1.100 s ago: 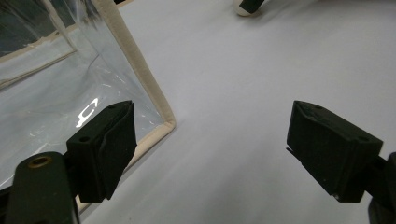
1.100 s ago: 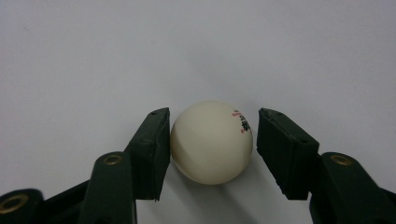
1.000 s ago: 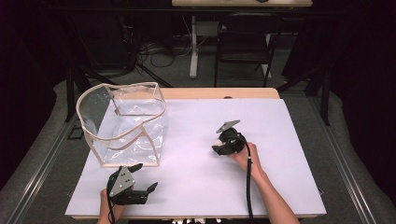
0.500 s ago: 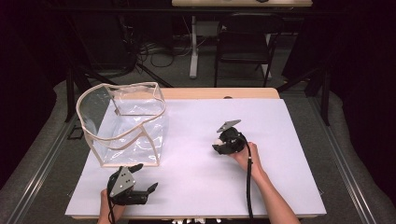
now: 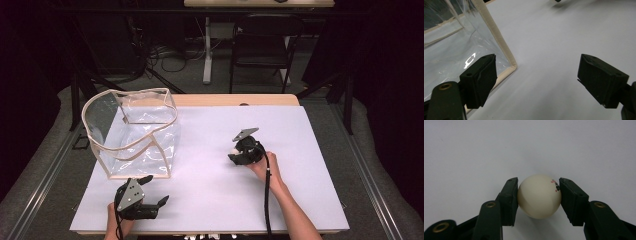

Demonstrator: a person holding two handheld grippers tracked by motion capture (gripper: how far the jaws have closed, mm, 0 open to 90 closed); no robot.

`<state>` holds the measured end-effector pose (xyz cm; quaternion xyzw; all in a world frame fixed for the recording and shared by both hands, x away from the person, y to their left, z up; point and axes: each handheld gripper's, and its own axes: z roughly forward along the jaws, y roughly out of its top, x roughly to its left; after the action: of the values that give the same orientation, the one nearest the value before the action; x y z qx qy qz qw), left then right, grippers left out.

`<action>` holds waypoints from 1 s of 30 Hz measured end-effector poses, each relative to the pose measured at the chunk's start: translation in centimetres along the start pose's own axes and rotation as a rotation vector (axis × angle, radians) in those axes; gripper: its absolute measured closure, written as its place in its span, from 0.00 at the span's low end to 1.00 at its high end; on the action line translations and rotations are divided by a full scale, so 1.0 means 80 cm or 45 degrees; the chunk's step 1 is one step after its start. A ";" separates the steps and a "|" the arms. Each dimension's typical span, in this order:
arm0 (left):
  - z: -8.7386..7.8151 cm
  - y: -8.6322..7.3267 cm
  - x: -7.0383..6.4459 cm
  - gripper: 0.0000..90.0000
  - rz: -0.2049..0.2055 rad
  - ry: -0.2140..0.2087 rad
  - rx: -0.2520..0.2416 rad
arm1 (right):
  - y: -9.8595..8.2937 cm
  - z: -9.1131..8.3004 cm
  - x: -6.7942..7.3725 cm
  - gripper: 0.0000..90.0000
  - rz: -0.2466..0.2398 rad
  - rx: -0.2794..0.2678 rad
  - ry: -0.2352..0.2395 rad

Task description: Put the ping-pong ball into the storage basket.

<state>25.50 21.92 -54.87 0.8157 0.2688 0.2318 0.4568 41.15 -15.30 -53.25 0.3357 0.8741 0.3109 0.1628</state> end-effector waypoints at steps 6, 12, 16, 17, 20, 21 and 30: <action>-0.001 0.000 0.000 0.18 0.002 0.003 -0.004 | 0.003 -0.010 0.000 0.57 -0.005 -0.027 -0.007; 0.000 0.000 0.000 0.18 0.002 0.003 -0.002 | 0.007 -0.021 0.000 0.57 -0.007 -0.040 -0.020; 0.000 0.000 0.000 0.18 -0.002 0.006 -0.004 | 0.008 -0.026 -0.001 0.57 -0.007 -0.044 -0.022; 0.000 0.000 0.000 0.18 -0.002 0.005 -0.004 | 0.008 -0.027 -0.001 0.57 -0.004 -0.047 -0.024; 0.000 0.000 0.000 0.18 0.003 0.004 -0.004 | 0.009 -0.029 -0.002 0.57 -0.008 -0.046 -0.028; 0.000 0.001 0.000 0.18 0.004 0.003 -0.002 | 0.009 -0.030 -0.002 0.57 -0.006 -0.051 -0.029; -0.001 0.000 -0.001 0.18 -0.002 0.002 -0.007 | 0.015 -0.043 0.000 0.57 -0.015 -0.073 -0.036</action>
<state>25.44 21.90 -54.83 0.8139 0.2692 0.2331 0.4591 40.01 -16.11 -49.86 0.3300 0.8644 0.3303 0.1865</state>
